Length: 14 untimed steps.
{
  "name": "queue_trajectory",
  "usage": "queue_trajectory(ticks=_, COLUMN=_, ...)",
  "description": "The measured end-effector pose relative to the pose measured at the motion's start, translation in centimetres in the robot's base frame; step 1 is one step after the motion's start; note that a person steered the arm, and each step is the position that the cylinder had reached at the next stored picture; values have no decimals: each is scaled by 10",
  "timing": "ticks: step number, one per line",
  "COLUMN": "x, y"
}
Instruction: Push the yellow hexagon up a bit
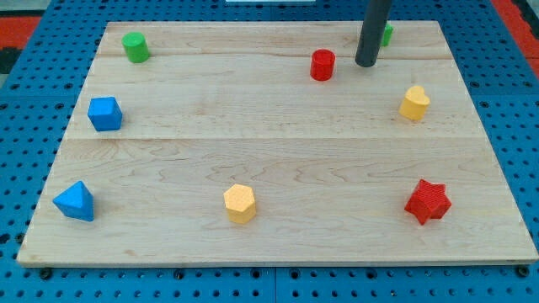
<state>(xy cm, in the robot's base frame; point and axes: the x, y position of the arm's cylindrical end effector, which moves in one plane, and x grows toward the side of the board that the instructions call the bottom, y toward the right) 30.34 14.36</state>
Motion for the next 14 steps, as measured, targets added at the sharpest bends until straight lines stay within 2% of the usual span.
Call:
queue_trajectory(ticks=1, x=17, y=-8)
queue_trajectory(ticks=2, x=18, y=-41)
queue_trajectory(ticks=3, x=13, y=-52)
queue_trajectory(ticks=4, x=27, y=-31)
queue_trajectory(ticks=5, x=83, y=-45)
queue_trajectory(ticks=7, x=159, y=-106)
queue_trajectory(ticks=8, x=227, y=-109)
queue_trajectory(ticks=9, x=268, y=-148)
queue_trajectory(ticks=10, x=267, y=-211)
queue_trajectory(ticks=11, x=254, y=-246)
queue_trajectory(ticks=14, x=235, y=-239)
